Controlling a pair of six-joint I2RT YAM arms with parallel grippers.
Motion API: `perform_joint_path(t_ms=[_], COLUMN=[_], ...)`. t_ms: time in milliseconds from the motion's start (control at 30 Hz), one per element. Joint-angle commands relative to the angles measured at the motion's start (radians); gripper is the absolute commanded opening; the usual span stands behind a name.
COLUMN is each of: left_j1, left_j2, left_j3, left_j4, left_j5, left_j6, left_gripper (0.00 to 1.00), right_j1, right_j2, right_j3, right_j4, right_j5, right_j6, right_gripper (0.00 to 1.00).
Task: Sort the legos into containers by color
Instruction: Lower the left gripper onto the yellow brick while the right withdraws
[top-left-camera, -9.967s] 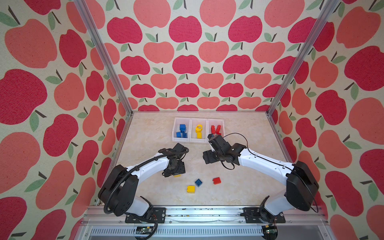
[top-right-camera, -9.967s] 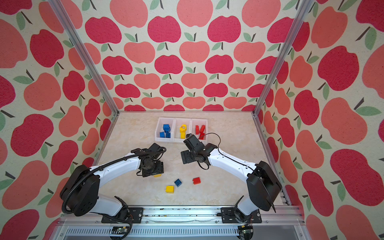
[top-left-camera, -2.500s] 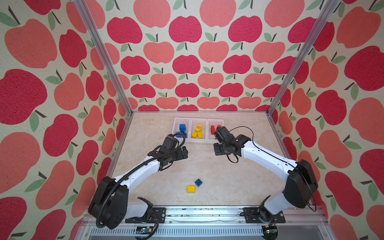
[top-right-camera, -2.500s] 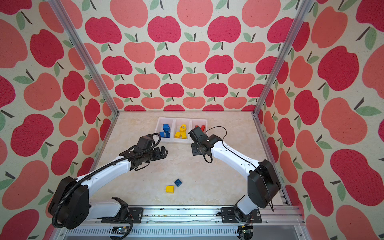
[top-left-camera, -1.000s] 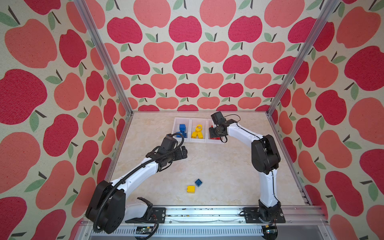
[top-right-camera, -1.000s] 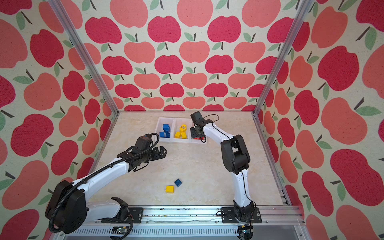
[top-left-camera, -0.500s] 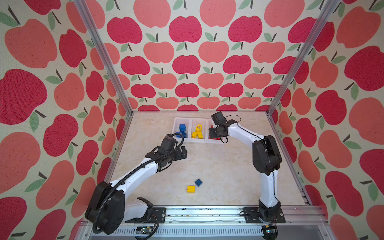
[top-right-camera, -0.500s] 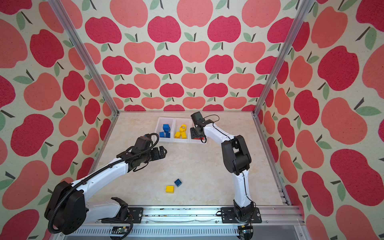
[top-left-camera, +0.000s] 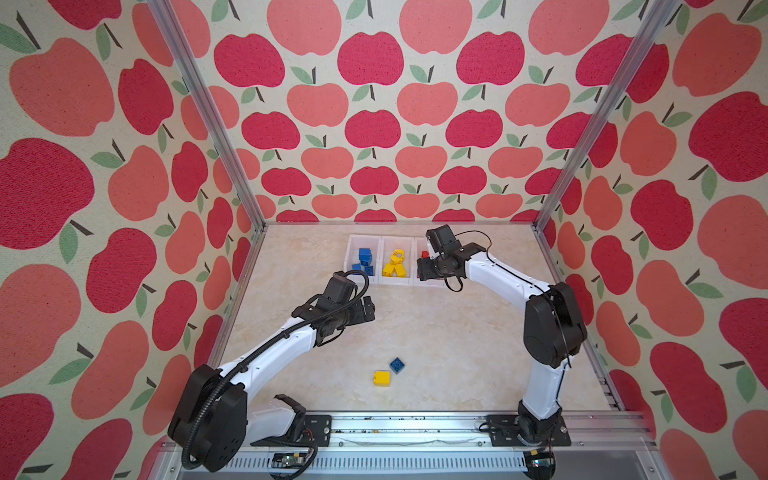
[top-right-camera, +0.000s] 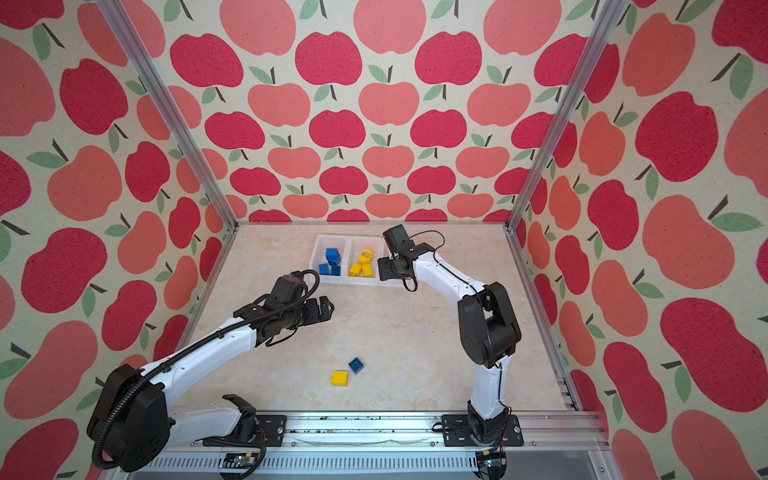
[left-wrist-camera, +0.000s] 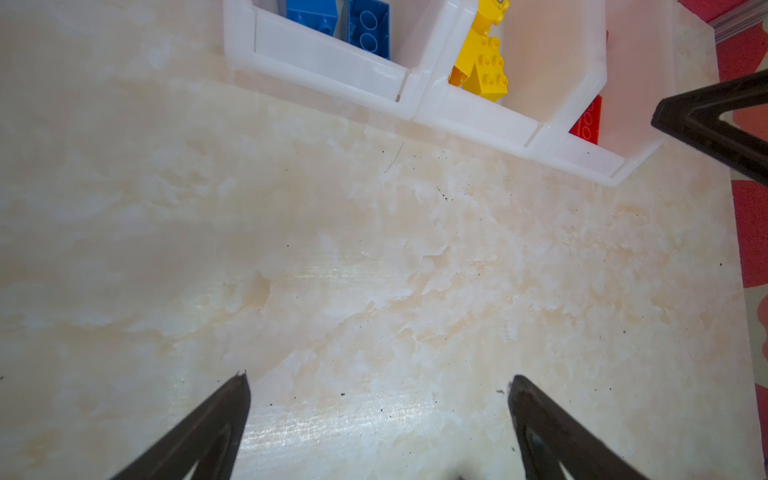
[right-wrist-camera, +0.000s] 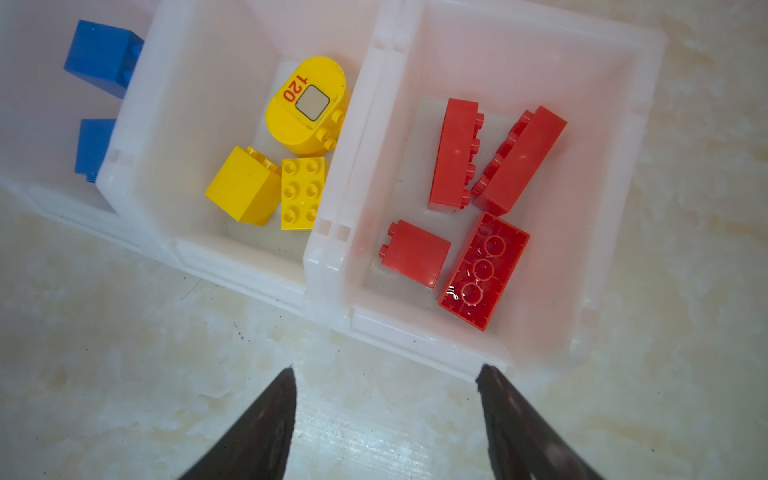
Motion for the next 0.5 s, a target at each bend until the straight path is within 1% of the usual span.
perform_joint_path(t_ms=[0, 200, 333, 467], left_j1=[-0.023, -0.120, -0.216, -0.314], left_j2=[-0.022, -0.013, 0.002, 0.028], left_j3=[0.030, 0.052, 0.066, 0.071], left_j4=[-0.098, -0.222, -0.314, -0.370], left_j5=[-0.024, -0.030, -0.047, -0.064], left_j6=[-0.020, -0.041, -0.078, -0.141], left_gripper=[0.99, 0.99, 0.99, 0.99], right_j1=[0.019, 0.059, 0.081, 0.097], right_j2=[-0.066, -0.169, -0.248, -0.329], right_j3=[-0.050, -0.153, -0.229, -0.303], right_j4=[-0.013, -0.010, -0.014, -0.016], right_j5=[-0.013, -0.019, -0.021, -0.022], right_j6=[0.024, 0.059, 0.083, 0.109], right_gripper=[0.75, 0.81, 0.82, 0.83])
